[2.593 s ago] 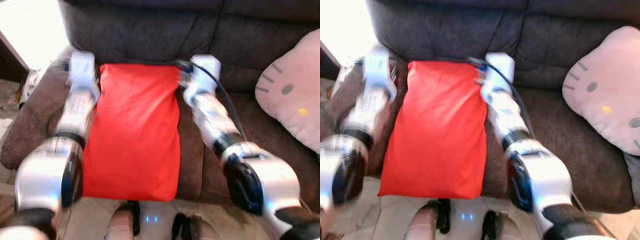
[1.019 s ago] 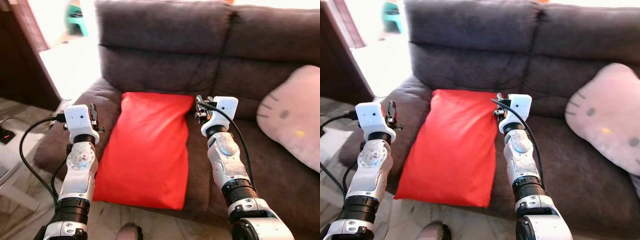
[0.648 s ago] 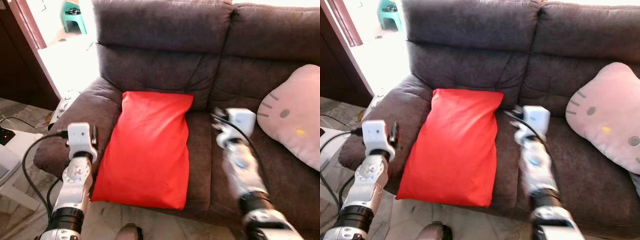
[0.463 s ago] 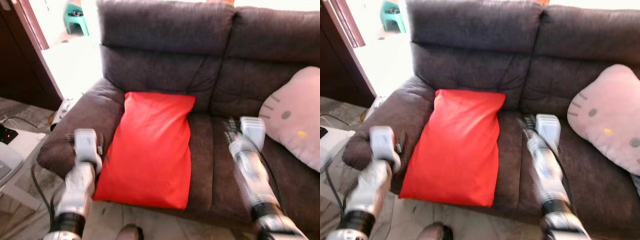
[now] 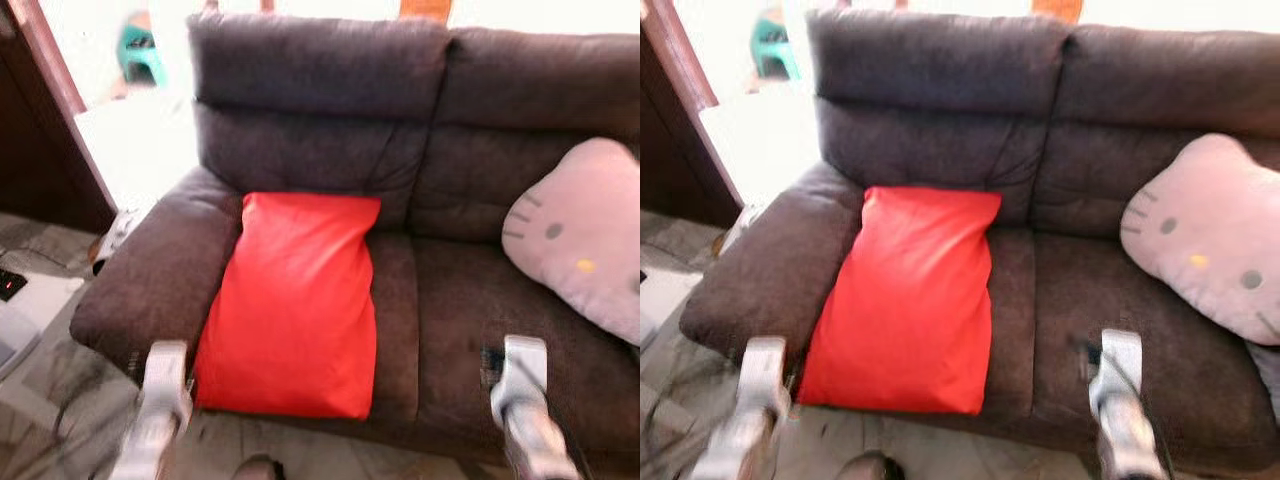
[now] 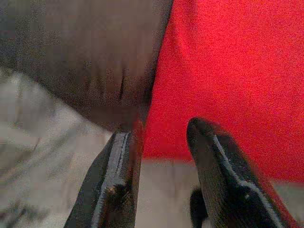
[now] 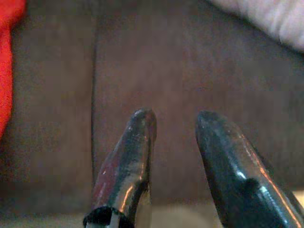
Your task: Move the pillow to the sofa from floor
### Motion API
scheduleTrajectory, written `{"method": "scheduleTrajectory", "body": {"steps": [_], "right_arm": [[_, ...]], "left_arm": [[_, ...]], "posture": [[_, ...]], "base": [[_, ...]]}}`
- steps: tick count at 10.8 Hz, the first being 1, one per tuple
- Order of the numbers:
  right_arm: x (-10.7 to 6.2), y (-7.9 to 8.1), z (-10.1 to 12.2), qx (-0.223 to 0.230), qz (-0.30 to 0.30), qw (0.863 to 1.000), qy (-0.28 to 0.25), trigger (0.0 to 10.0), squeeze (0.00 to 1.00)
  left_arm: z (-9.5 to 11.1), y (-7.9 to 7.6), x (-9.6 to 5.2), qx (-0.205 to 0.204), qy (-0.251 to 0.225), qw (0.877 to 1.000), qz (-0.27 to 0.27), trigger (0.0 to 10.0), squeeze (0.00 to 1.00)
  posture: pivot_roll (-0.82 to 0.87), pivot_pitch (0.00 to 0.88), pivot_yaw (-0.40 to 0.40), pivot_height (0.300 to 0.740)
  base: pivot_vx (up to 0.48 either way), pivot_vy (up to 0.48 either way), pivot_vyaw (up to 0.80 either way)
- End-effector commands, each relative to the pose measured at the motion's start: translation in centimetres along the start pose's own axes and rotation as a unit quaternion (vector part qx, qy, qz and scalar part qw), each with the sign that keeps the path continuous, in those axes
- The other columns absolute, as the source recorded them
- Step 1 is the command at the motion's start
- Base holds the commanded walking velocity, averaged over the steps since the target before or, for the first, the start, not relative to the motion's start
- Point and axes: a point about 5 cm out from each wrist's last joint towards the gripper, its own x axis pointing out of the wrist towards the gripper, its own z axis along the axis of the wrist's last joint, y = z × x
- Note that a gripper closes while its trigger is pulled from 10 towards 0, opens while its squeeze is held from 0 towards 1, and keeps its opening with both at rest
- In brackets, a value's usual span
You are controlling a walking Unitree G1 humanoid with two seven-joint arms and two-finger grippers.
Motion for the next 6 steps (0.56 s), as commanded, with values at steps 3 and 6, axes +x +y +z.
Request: {"method": "scheduleTrajectory", "body": {"steps": [3,6], "right_arm": [[-1.6,0.5,-4.7,0.000,0.000,0.995,0.095,10.0,0.00],[-1.6,0.6,-4.7,0.010,0.002,0.996,0.092,10.0,0.00]], "left_arm": [[-5.0,1.4,-1.7,-0.015,0.094,0.995,0.041,10.0,0.00],[-5.2,1.5,-1.7,-0.023,0.097,0.994,0.042,10.0,0.00]], "posture": [[0.13,0.025,-0.011,0.703],[0.11,0.053,-0.012,0.703]], "base": [[0.000,0.000,0.00],[0.000,0.000,0.00]]}}
